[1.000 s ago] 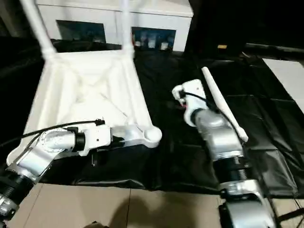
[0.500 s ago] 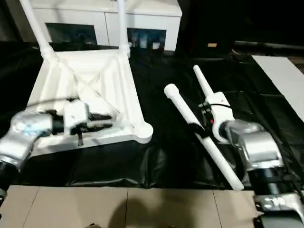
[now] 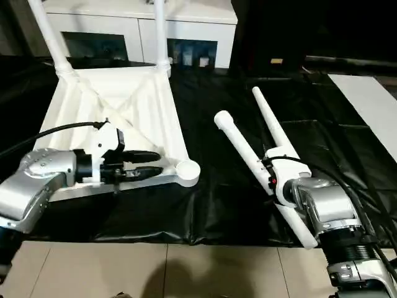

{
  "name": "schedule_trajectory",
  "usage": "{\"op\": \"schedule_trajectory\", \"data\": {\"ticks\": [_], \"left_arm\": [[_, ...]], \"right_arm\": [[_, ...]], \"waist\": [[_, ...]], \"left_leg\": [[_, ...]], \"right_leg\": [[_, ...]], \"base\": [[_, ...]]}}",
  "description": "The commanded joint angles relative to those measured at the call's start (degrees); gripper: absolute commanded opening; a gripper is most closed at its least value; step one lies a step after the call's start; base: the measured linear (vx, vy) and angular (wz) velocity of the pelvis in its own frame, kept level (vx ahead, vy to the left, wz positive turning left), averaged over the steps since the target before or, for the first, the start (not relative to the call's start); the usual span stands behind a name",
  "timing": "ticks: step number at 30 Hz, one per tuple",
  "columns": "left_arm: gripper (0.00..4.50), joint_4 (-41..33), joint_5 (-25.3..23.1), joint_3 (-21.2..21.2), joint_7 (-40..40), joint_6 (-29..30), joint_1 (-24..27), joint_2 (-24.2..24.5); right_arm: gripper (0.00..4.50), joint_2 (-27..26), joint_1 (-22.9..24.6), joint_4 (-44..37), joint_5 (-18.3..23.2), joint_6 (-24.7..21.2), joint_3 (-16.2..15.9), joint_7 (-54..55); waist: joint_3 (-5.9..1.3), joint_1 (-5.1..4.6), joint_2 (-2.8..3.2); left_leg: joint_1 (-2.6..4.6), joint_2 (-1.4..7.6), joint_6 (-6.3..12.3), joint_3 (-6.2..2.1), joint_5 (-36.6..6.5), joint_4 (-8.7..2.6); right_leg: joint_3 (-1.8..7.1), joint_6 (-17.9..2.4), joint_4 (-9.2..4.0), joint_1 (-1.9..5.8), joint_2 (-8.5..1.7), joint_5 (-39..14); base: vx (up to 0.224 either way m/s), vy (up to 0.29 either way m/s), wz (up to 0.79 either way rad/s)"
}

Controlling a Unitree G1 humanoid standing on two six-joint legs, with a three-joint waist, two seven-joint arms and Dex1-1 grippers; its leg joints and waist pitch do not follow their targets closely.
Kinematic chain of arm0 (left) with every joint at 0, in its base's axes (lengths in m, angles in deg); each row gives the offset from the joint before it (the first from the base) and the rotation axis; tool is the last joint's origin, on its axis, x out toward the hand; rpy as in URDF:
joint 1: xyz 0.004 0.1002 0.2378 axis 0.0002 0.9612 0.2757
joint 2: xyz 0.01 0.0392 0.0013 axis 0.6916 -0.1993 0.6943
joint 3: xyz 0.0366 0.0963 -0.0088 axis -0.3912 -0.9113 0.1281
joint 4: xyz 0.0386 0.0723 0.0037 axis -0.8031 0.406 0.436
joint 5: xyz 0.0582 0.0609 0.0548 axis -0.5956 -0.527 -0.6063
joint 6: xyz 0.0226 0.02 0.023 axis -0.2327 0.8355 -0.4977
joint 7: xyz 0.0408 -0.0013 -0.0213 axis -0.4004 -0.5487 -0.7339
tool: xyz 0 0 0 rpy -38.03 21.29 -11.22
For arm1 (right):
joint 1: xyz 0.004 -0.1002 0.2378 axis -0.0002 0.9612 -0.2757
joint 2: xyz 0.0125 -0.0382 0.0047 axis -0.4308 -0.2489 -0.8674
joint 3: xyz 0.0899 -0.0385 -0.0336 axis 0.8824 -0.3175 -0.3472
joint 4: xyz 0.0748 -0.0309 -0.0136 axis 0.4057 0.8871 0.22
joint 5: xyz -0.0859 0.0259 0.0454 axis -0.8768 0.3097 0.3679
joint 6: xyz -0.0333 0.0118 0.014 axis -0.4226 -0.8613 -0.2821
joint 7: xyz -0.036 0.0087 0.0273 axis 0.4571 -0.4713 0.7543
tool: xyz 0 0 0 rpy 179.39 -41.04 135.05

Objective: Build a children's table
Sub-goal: Insert table leg to table base

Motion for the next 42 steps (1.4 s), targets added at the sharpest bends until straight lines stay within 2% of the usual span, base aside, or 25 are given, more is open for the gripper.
{"op": "schedule_trajectory", "data": {"ticks": [1, 3, 6, 7, 13, 15, 16, 19, 21, 24, 25, 29, 31, 33, 34, 36, 39, 41, 42], "left_arm": [[1.84, -3.81, 1.41, 1.12, -1.33, 3.86, 0.09, -0.6], [1.84, -4.68, 1.12, 1.32, -1.87, 5.3, 0.22, -0.8], [1.84, -5.04, 0.7, 1.28, -2.8, 6.34, 0.12, -0.92], [1.84, -5.01, 0.53, 1.23, -3.43, 6.67, 0.05, -0.98], [1.84, -6.74, 1.54, 1.22, -4.43, 9.28, 0.09, -0.88], [1.84, -6.83, 1.29, 1.32, -4.67, 9.51, -0.03, -0.89], [1.84, -6.58, 0.98, 1.52, -5.05, 9.54, -0.28, -1.01], [1.84, -6.11, 0.61, 1.58, -5.57, 9.42, -0.54, -0.93], [1.84, -6.12, 0.63, 1.59, -5.81, 9.4, -0.58, -0.96], [1.84, -5.83, 0.12, 1.88, -7.06, 9.23, -0.83, -1.51], [1.84, -5.81, 0.11, 1.97, -7.29, 9.23, -0.87, -1.63], [1.84, -5.71, 0.45, 2.74, -8.93, 9.9, -1.26, -2.47], [1.84, -4.65, 0.74, 3.9, -11.6, 10.91, -2.04, -3.81], [1.84, -4.36, 0.8, 4.18, -12.27, 11.17, -2.23, -4.13], [1.84, -3.39, 0.23, 4.57, -13.97, 11.24, -2.78, -4.98], [1.84, -2.99, -0.31, 4.48, -14.65, 11.08, -2.99, -5.3], [1.84, -3.21, -0.46, 4.49, -15.36, 11.3, -3.03, -5.88], [1.84, -3.39, 0.0, 5.4, -16.96, 11.93, -3.24, -7.02], [1.84, -3.39, 0.04, 5.46, -17.07, 12.0, -3.27, -7.1]], "right_arm": [[4.04, -0.65, 0.79, 3.55, -0.22, -0.77, -0.26, 0.07], [3.92, -0.92, 0.48, 4.23, 0.08, -0.5, -0.01, -0.25], [3.75, -0.91, 0.31, 5.0, -0.05, -0.02, -0.23, -0.59], [3.56, -1.19, 0.25, 5.66, 0.42, -0.08, 0.33, -0.75], [3.13, -1.88, -0.05, 8.23, 1.79, 0.16, 2.55, -1.12], [3.05, -1.82, -0.16, 8.78, 1.67, 0.61, 2.73, -0.91], [2.87, -1.8, -0.46, 9.41, 1.55, 1.34, 3.38, -0.2], [2.61, -2.14, -1.25, 9.78, 2.2, 1.63, 5.08, 0.26], [2.52, -2.33, -1.48, 10.11, 2.33, 1.81, 5.55, 0.2], [2.22, -2.56, -1.62, 11.02, 2.23, 2.45, 5.91, 0.05], [2.17, -2.66, -1.66, 11.22, 2.35, 2.66, 6.1, 0.01], [1.8, -3.14, -1.94, 10.83, 3.47, 3.02, 7.25, 0.19], [1.68, -4.16, -3.05, 8.87, 5.53, 1.83, 9.47, 0.12], [1.55, -4.38, -3.32, 8.4, 6.0, 1.48, 9.95, 0.08], [1.51, -4.76, -4.26, 7.16, 6.91, 0.46, 10.45, -0.35], [1.49, -4.91, -4.7, 6.69, 7.18, -0.02, 10.49, -0.63], [1.48, -5.29, -5.12, 6.66, 7.37, 0.38, 10.95, 0.16], [1.48, -6.91, -6.09, 5.36, 9.38, 1.51, 13.77, 1.34], [1.48, -7.0, -6.15, 5.28, 9.51, 1.55, 13.93, 1.39]], "waist": [[-2.94, -0.13, 0.05], [-2.86, -0.28, -0.01], [-2.96, -0.34, -0.07], [-3.01, -0.32, -0.07], [-3.26, -0.34, -0.05], [-3.28, -0.39, -0.06], [-3.26, -0.42, 0.08], [-3.26, -0.59, -0.09], [-3.24, -0.63, 0.07], [-3.21, -0.79, -0.23], [-3.23, -0.82, -0.12], [-3.27, -1.0, -0.24], [-3.32, -1.09, -0.27], [-3.45, -1.15, -0.2], [-3.48, -1.24, -0.09], [-3.55, -1.35, -0.26], [-3.84, -1.22, -0.18], [-3.89, -1.08, -0.21], [-3.87, -1.11, -0.13]], "left_leg": [[0.62, 1.31, -1.59, -0.11, -14.64, -4.09], [0.51, 1.26, -1.76, -0.24, -15.7, -4.18], [0.55, 1.17, -1.77, -0.29, -15.56, -4.15], [0.55, 1.14, -1.71, -0.33, -15.29, -4.15], [0.41, 1.2, -1.63, -0.37, -14.31, -4.2], [0.39, 1.18, -1.62, -0.35, -14.38, -4.16], [0.43, 1.12, -1.62, -0.36, -14.66, -4.15], [0.39, 1.08, -1.58, -0.35, -14.98, -4.15], [0.41, 1.09, -1.63, -0.38, -15.29, -4.15], [0.31, 1.1, -1.6, -0.41, -15.62, -4.19], [0.41, 1.16, -1.61, -0.44, -15.71, -4.19], [0.26, 1.13, -1.4, -0.39, -14.94, -4.16], [0.26, 1.08, -1.15, -0.36, -14.62, -4.08], [0.23, 1.06, -0.93, -0.39, -13.72, -3.99], [0.01, 1.08, -0.74, -0.38, -12.6, -4.02], [-0.11, 1.0, -0.64, -0.41, -11.92, -3.94], [-0.19, 1.09, 0.08, -0.22, -8.47, -3.6], [-0.22, 1.15, 0.53, -0.13, -7.01, -3.58], [-0.25, 1.19, 0.69, -0.07, -6.53, -3.57]], "right_leg": [[2.42, -11.45, -5.04, 2.29, -2.33, -17.46], [2.35, -10.35, -5.32, 2.33, -2.35, -20.14], [2.36, -9.25, -5.46, 2.25, -2.23, -20.71], [2.36, -9.08, -5.48, 2.26, -2.19, -20.43], [2.28, -10.45, -5.04, 2.46, -2.07, -16.13], [2.27, -10.58, -5.05, 2.46, -2.12, -16.16], [2.23, -10.47, -5.11, 2.45, -2.06, -16.52], [2.22, -10.27, -5.24, 2.43, -2.06, -17.29], [2.2, -10.12, -5.29, 2.38, -2.08, -17.87], [2.14, -9.91, -5.4, 2.41, -2.06, -18.47], [2.13, -9.89, -5.36, 2.32, -2.07, -18.61], [2.15, -10.23, -5.29, 2.42, -2.04, -17.48], [2.17, -10.43, -5.23, 2.45, -2.03, -17.04], [2.14, -10.67, -5.12, 2.54, -2.02, -16.01], [2.14, -11.01, -4.94, 2.66, -1.95, -14.25], [2.08, -11.18, -4.84, 2.82, -1.92, -13.42], [2.19, -12.45, -4.44, 2.82, -2.05, -9.07], [2.19, -13.34, -4.11, 2.85, -1.99, -6.16], [2.24, -13.75, -3.96, 2.92, -1.96, -4.78]], "base": [[0.0, 0.0, 0.0], [0.0, 0.0, 0.0], [0.0, 0.0, 0.0], [0.0, 0.0, 0.0], [0.0, 0.0, 0.0], [0.0, 0.0, 0.0], [0.0, 0.0, 0.0], [0.0, 0.0, 0.0], [0.0, 0.0, 0.0], [0.0, 0.0, 0.0], [0.0, 0.0, 0.0], [0.0, 0.0, 0.0], [0.0, 0.0, 0.0], [0.0, 0.0, 0.0], [0.0, 0.0, 0.0], [0.0, 0.0, 0.0], [0.0, 0.0, 0.0], [0.0, 0.0, 0.0], [0.0, 0.0, 0.0]]}}
